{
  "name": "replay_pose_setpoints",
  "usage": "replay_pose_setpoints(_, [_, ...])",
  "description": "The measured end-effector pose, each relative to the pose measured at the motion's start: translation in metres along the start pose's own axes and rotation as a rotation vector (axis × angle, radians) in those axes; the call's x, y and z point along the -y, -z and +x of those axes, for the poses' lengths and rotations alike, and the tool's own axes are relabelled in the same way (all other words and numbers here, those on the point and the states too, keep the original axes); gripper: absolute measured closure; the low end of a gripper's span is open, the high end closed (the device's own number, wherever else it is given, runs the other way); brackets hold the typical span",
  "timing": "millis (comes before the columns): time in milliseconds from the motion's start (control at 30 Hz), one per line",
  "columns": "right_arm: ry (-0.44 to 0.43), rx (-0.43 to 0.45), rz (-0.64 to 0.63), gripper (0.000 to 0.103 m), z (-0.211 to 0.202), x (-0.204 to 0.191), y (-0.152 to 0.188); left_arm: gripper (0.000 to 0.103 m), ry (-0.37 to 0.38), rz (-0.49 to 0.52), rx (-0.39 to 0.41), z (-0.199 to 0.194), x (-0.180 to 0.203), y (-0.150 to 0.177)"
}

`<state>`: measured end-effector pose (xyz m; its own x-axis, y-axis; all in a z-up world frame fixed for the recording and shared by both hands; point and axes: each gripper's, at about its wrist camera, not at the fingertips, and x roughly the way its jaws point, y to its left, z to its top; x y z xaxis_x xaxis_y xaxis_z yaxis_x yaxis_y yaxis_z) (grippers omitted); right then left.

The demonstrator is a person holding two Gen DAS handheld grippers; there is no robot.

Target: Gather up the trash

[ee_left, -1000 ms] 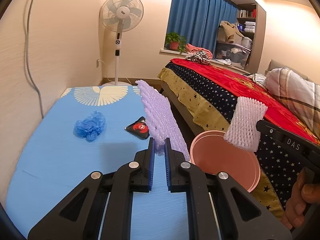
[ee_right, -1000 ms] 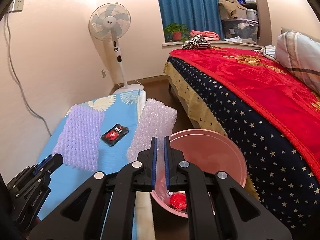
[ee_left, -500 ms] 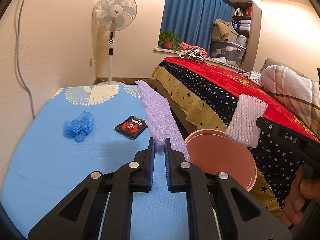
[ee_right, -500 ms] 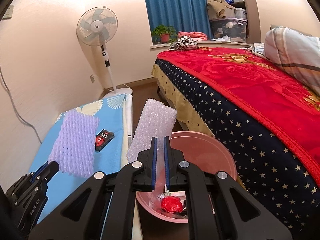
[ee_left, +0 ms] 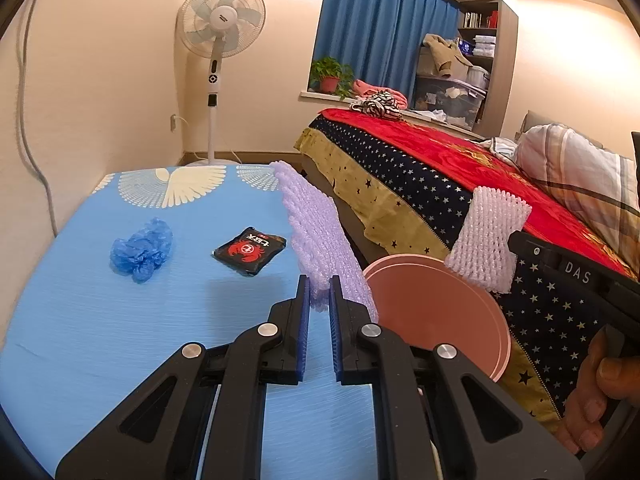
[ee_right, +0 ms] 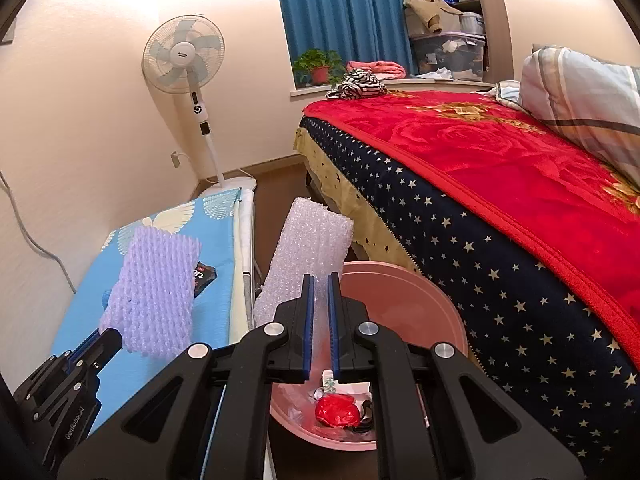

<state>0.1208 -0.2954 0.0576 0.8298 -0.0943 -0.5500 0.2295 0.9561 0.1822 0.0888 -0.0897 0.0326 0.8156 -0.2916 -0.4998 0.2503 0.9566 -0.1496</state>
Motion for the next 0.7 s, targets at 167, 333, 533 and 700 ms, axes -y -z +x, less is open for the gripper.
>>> replay_pose_setpoints(167, [0.008, 0.003, 0.006, 0.096, 0.0, 0.002, 0.0, 0.093, 0.006, 0.003, -0.003, 0.002, 0.004, 0.001])
replay_pose_setpoints(333, [0.014, 0.003, 0.011, 0.096, 0.001, 0.005, -0.001, 0.093, 0.011, 0.003, -0.003, 0.004, 0.006, 0.001])
replay_pose_setpoints(533, [0.026, 0.002, 0.016, 0.096, 0.003, 0.008, 0.0, 0.093, 0.018, 0.004, -0.005, 0.006, 0.01, 0.001])
replay_pose_setpoints(700, [0.037, 0.001, 0.036, 0.096, 0.005, 0.015, -0.001, 0.093, 0.03, 0.013, -0.013, 0.012, 0.017, 0.002])
